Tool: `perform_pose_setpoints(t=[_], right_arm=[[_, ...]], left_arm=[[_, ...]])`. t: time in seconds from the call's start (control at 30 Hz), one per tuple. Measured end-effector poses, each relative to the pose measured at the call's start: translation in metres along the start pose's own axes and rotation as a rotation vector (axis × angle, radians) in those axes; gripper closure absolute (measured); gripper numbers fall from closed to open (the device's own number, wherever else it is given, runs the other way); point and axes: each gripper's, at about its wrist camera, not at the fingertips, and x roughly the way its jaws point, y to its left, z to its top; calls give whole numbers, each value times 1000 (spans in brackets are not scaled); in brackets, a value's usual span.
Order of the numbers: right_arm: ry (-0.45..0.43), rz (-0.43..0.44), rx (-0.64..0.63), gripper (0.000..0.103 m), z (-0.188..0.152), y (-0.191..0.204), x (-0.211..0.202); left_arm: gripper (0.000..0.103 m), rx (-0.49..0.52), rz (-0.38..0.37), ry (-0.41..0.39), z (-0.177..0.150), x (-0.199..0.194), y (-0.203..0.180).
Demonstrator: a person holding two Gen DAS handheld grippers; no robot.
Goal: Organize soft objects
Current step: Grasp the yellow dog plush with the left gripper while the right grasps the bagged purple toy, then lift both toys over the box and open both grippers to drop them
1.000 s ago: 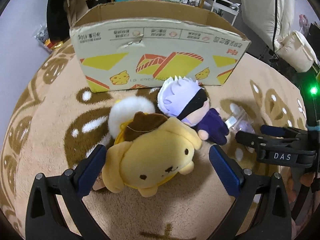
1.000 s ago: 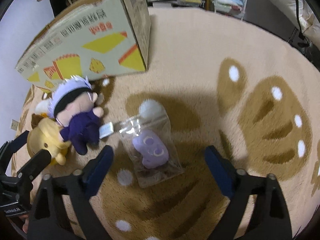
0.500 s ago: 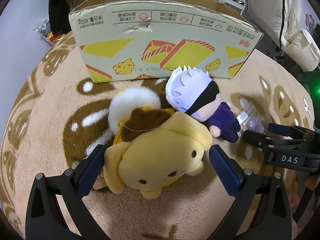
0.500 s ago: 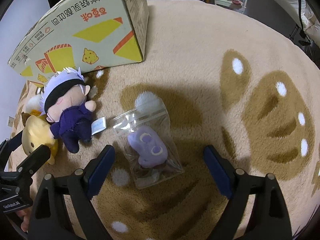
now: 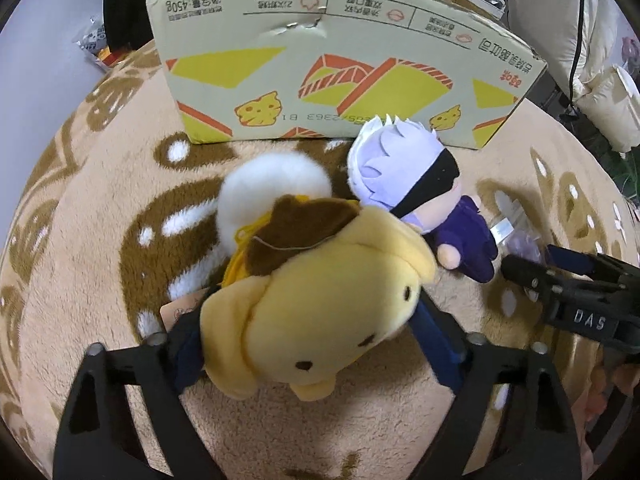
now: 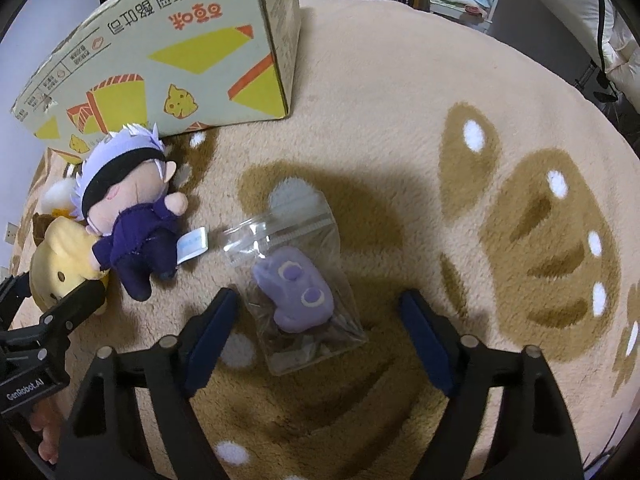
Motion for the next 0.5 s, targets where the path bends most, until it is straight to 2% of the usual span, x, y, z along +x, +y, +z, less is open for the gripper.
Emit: perform_pose_setpoints(t=[0.23,0.3,0.5], right_arm=[[-23,15,44,41,0,-14,-11],[-34,9,51,53,0,-16,-14],[-58,56,52,57,1,-17,-19]], left_arm=[[22,13,-1,-10,-3,-7,-5],[22,7,7,-25,-3,-12,-4],[22,-52,-2,-45,-5,-24,6]])
